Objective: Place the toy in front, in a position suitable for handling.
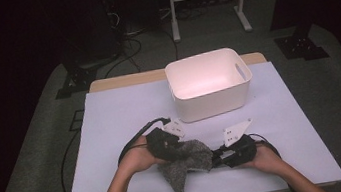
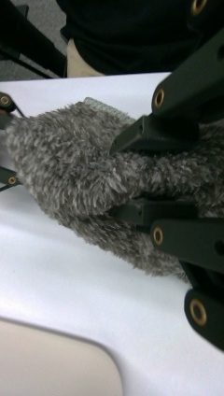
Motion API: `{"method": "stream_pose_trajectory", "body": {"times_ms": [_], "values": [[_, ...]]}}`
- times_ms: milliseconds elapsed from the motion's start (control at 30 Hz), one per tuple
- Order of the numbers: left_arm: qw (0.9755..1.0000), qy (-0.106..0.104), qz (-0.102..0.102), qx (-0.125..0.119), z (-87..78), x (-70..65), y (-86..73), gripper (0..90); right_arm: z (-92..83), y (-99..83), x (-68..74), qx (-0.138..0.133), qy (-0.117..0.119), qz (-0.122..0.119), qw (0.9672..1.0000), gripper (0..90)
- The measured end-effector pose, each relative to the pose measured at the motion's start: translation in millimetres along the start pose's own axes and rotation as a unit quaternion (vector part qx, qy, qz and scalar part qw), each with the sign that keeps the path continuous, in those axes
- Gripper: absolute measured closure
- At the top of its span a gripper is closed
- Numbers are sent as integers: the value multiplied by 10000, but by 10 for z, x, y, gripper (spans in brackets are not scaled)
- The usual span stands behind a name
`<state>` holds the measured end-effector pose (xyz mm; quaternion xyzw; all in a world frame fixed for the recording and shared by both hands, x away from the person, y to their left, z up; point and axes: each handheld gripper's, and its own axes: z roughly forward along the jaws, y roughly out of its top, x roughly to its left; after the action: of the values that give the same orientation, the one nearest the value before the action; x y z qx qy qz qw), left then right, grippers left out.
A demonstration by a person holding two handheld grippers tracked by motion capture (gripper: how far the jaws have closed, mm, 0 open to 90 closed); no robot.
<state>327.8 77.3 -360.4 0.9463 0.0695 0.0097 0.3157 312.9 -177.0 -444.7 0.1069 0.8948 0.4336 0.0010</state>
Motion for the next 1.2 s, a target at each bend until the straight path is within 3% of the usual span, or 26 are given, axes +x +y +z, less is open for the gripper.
{"method": "stream_pose_trajectory", "body": {"times_ms": [167, 433, 500, 600, 733, 833, 933, 1200], "values": [[9998, 169, 24, -136, -39, -44, 72, 526, 2, -2, -4, -18, 12, 53, 10000, 675], [9987, 256, 403, -198, -42, -176, 217, 525, 6, 1, -6, -21, 10, 86, 10000, 673], [9984, 248, 485, -180, -23, -180, 227, 574, 8, 2, -6, -22, 5, 81, 10000, 673], [9984, 191, 526, 79, 90, -162, 213, 643, 9, 0, -8, -31, 11, 98, 9999, 673], [9987, 153, 456, 154, 238, -119, 189, 677, 10, -1, -11, -37, 20, 102, 9999, 673], [9993, 151, 337, 78, 261, -80, 182, 812, 10, -1, -2, -31, 0, 74, 10000, 675], [9996, 117, 260, 8, 247, -55, 210, 826, 12, -3, -2, -48, 8, 86, 10000, 676], [9989, -77, 451, 88, 450, -76, 400, 815, 38, 2, 24, -72, -12, 47, 10000, 679]]}}
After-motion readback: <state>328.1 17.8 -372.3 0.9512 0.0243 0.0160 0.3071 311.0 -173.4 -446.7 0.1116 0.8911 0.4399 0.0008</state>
